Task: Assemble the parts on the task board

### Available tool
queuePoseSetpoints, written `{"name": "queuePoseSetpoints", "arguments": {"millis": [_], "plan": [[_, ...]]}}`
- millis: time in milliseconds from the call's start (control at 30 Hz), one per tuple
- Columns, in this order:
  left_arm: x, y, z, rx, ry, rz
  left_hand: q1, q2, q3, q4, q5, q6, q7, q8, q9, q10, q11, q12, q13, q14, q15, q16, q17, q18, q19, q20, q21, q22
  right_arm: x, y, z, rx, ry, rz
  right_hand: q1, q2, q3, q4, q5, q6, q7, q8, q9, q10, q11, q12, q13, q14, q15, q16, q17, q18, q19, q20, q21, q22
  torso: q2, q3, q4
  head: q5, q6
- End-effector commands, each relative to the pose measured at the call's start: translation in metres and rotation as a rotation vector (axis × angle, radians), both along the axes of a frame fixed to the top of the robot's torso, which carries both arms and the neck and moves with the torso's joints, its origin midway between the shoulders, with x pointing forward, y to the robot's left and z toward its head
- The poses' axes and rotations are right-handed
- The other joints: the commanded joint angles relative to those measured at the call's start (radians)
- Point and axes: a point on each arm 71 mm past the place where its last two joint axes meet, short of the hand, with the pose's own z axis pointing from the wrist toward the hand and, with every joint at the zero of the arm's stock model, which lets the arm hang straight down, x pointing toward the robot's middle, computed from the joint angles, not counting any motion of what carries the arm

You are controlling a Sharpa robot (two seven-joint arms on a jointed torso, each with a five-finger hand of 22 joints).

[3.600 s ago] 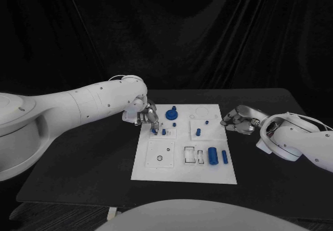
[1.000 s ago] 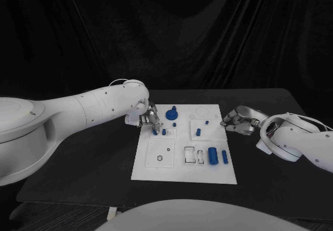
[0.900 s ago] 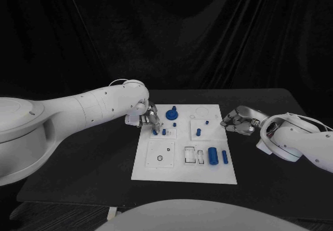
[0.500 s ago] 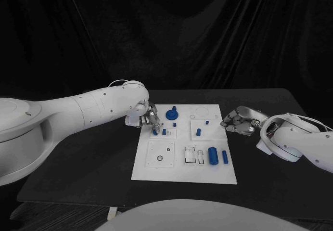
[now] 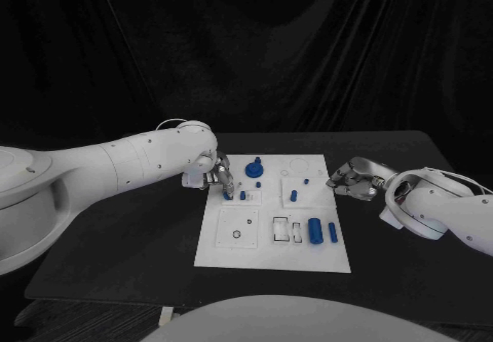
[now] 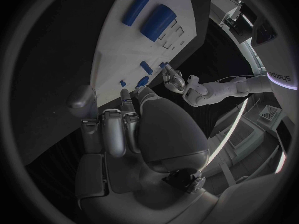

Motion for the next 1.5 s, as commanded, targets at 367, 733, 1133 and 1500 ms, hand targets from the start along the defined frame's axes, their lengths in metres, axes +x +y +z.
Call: {"name": "queuePoseSetpoints", "arguments": {"millis": [367,733,1133,1500], "plan": [[0.0016,0.0029,0.0072,0.022,-0.04,-0.014,0.005,0.004,0.014,-0.023,0.004,-0.01,-0.018,0.006,0.0,0.054,-0.005,0.004,0.222,0.104,0.001,0.003,0.263,0.008,0.001,-0.003,0.003,0.173,-0.0005,-0.0012,-0.0022,-0.013,0.011,-0.009,0.007,-0.001,0.005,-0.001,0.004,0.005,-0.001,-0.001,0.0,0.066,-0.003,-0.005,0.216,0.068,0.0,-0.006,0.147,0.017,-0.005,-0.001,-0.004,0.105,-0.001,0.0003,0.0005,0.0,0.0],[-0.001,0.0014,0.0078,0.019,-0.044,-0.018,0.002,0.002,0.011,-0.019,0.009,-0.005,-0.02,0.006,-0.001,0.054,-0.007,0.004,0.221,0.104,-0.001,0.003,0.263,0.008,0.002,-0.004,0.004,0.173,-0.0007,-0.0007,-0.0027,-0.014,0.012,-0.01,0.007,-0.001,0.005,-0.001,0.004,0.005,-0.001,-0.001,0.0,0.066,-0.003,-0.005,0.216,0.068,0.0,-0.006,0.147,0.017,-0.005,-0.001,-0.004,0.105,0.001,-0.0001,-0.0003,0.001,0.0],[-0.0065,-0.0022,0.0096,0.014,-0.083,0.005,-0.02,-0.004,0.008,-0.002,0.032,0.019,-0.032,0.022,0.001,0.063,-0.018,0.013,0.227,0.104,-0.01,0.003,0.263,0.005,0.014,-0.012,0.017,0.176,-0.0008,-0.0008,-0.0028,-0.015,0.013,-0.012,0.005,-0.003,0.01,-0.002,0.003,0.004,-0.001,-0.001,0.0,0.064,-0.003,-0.006,0.215,0.068,0.0,-0.007,0.146,0.017,-0.006,-0.001,-0.009,0.104,0.001,-0.0002,0.0001,-0.001,0.0],[-0.0065,-0.0035,0.0114,0.001,-0.128,0.035,-0.035,-0.005,0.013,0.009,0.049,0.027,-0.037,0.033,0.008,0.074,-0.024,0.025,0.235,0.104,-0.017,0.003,0.263,0.001,0.028,-0.019,0.034,0.181,-0.0007,-0.001,-0.003,-0.015,0.013,-0.013,0.005,-0.003,0.01,-0.002,0.003,0.004,-0.001,-0.001,0.0,0.064,-0.003,-0.006,0.215,0.068,0.0,-0.007,0.146,0.017,-0.006,-0.001,-0.009,0.104,0.0,0.0006,0.0002,-0.002,0.0]]}}
